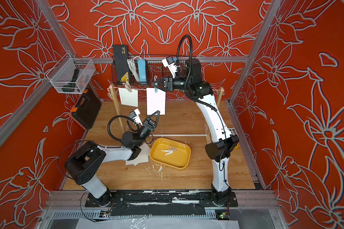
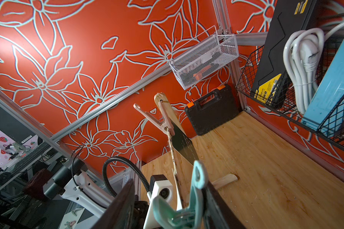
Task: Remove the postcards from the strings
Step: Remove the clamp from the clothesline.
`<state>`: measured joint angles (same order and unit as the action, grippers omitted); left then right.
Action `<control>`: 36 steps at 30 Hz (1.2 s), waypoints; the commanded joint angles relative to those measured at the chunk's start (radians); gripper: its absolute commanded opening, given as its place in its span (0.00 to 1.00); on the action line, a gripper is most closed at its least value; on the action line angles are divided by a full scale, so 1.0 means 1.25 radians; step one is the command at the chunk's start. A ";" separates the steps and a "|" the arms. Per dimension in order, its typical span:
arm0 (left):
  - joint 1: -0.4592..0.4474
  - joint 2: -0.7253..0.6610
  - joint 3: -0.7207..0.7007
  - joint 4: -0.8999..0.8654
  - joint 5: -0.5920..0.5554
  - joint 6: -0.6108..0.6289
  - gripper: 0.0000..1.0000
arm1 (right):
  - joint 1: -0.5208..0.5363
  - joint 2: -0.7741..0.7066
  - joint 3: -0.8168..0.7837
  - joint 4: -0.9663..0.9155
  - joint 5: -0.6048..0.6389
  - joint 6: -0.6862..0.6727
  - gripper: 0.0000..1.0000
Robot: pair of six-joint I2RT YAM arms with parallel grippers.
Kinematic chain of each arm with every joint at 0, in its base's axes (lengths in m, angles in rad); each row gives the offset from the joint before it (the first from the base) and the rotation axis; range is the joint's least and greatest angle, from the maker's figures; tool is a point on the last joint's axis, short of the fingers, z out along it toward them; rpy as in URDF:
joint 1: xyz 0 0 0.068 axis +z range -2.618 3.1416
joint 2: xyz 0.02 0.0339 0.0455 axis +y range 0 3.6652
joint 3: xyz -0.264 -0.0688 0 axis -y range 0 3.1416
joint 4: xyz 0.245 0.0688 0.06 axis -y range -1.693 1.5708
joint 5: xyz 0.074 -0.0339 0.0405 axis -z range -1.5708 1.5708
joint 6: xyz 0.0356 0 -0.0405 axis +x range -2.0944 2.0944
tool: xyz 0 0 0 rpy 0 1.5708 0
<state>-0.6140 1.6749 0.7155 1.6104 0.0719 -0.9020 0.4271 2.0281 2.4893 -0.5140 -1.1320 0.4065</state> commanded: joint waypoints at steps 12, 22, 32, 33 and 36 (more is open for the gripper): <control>0.011 -0.009 0.010 0.179 0.018 -0.019 0.00 | 0.006 0.018 0.020 0.048 -0.012 0.014 0.32; 0.011 0.000 0.006 0.179 0.021 -0.027 0.00 | 0.006 0.016 0.024 0.062 0.001 0.024 0.28; 0.011 -0.012 -0.035 0.179 0.034 -0.025 0.00 | 0.006 0.002 0.040 0.077 0.041 0.029 0.28; 0.011 -0.014 -0.039 0.179 0.036 -0.025 0.00 | 0.006 0.002 0.038 0.076 0.044 0.028 0.28; 0.011 -0.021 -0.055 0.179 0.045 -0.027 0.00 | 0.006 -0.006 0.034 0.079 0.058 0.024 0.28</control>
<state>-0.6067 1.6749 0.6632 1.6100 0.1017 -0.9253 0.4271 2.0377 2.5111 -0.4526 -1.0809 0.4339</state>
